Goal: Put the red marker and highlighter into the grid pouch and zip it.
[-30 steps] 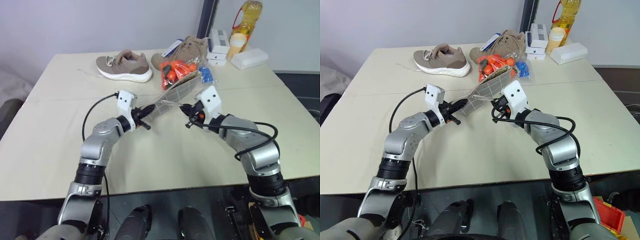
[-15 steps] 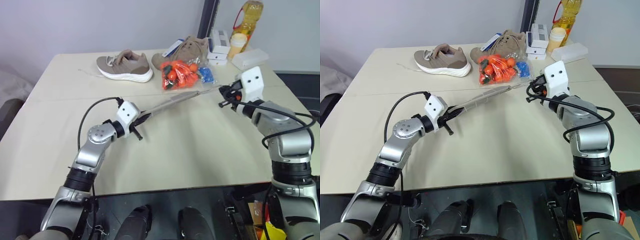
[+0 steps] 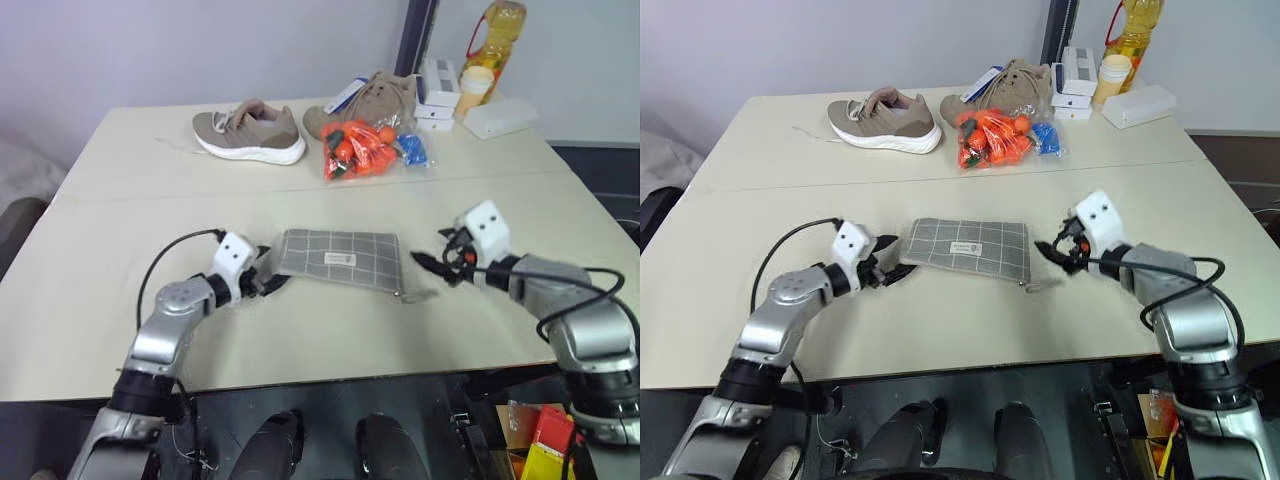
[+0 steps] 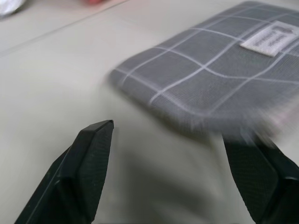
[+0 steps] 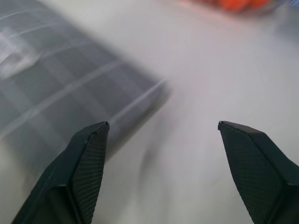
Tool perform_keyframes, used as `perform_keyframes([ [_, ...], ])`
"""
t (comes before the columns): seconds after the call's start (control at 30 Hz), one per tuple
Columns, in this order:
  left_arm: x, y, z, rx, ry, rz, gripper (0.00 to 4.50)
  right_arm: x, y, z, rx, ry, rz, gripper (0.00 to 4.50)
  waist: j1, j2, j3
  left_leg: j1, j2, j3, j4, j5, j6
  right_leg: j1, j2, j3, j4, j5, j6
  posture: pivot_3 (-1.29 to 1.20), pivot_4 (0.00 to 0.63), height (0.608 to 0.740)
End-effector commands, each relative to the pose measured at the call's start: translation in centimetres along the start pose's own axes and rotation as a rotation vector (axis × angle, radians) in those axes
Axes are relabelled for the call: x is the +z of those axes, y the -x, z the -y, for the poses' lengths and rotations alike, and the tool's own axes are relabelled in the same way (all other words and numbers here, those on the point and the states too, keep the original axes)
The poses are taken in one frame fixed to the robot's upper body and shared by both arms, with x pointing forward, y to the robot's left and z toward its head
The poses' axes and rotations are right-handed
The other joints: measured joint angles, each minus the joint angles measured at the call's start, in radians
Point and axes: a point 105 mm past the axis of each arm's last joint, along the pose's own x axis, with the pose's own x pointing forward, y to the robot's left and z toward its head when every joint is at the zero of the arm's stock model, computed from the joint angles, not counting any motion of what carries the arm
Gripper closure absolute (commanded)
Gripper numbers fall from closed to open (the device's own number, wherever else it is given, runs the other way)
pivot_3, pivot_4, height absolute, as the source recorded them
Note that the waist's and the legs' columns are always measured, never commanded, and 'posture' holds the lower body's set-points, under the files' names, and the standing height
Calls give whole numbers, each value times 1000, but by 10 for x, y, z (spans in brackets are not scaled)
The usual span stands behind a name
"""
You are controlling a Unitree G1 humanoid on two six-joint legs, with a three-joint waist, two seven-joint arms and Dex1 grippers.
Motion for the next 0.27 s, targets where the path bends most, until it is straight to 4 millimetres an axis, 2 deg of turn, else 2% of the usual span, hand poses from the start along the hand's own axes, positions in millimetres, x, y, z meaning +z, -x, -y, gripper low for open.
perform_keyframes([
  [0.03, 3, 20, -12, 104, 42, 32, 972, 8, 10, -9, 53, 56, 53, 963, 2, 0, 0, 0, 0, 0, 0, 0, 0, 0, 0, 0, 0, 0, 0, 0, 150, 740],
  [0.13, -9, 40, -26, 239, 66, 14, 972, -5, 13, -5, 32, 54, 26, 963, 3, 0, 0, 0, 0, 0, 1, 0, 0, 1, 0, 0, 0, 0, 0, 0, 150, 740],
  [0.27, -12, 55, -37, 314, 85, 34, 972, -3, 7, 8, -24, 46, 55, 963, 2, 0, 0, 0, 1, 0, 1, 0, 0, 1, 0, 0, 0, 0, 0, 0, 150, 740],
])
